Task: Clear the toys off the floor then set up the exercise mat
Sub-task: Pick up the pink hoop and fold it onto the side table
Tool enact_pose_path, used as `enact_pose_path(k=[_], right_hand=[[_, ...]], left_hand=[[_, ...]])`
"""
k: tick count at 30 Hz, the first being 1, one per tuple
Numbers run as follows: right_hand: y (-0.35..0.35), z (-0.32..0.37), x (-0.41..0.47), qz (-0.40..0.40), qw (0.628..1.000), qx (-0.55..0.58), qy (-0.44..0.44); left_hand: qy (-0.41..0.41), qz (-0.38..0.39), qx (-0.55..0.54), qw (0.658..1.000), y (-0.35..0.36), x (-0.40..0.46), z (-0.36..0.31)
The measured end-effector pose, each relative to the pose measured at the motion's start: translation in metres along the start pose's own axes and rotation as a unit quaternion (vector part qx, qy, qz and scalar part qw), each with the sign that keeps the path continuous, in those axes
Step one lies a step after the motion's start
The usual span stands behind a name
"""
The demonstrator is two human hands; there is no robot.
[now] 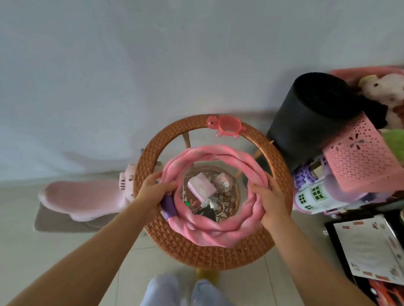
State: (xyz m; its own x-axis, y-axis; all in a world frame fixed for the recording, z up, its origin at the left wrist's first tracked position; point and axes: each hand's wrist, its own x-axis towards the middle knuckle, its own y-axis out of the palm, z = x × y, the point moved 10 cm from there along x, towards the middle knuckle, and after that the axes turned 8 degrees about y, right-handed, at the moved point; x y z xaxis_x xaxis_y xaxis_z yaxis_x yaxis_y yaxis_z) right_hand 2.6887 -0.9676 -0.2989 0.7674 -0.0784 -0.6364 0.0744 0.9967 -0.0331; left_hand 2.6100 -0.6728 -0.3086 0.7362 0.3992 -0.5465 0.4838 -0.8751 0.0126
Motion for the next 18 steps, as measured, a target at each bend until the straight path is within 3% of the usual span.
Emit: enact_pose_path(k=[4,18], right_hand=[[0.011,0.004,0.026,0.022,1.0,-0.005,0.021],[0.032,-0.039,0.118,-0.003,0.996,0.012,0.093]], left_hand=[[-0.043,-0.026,-0.016,0.999,0.004,0.028,0.009],[-0.09,-0.047,0.08,0.992,0.016,0.117,0.045]])
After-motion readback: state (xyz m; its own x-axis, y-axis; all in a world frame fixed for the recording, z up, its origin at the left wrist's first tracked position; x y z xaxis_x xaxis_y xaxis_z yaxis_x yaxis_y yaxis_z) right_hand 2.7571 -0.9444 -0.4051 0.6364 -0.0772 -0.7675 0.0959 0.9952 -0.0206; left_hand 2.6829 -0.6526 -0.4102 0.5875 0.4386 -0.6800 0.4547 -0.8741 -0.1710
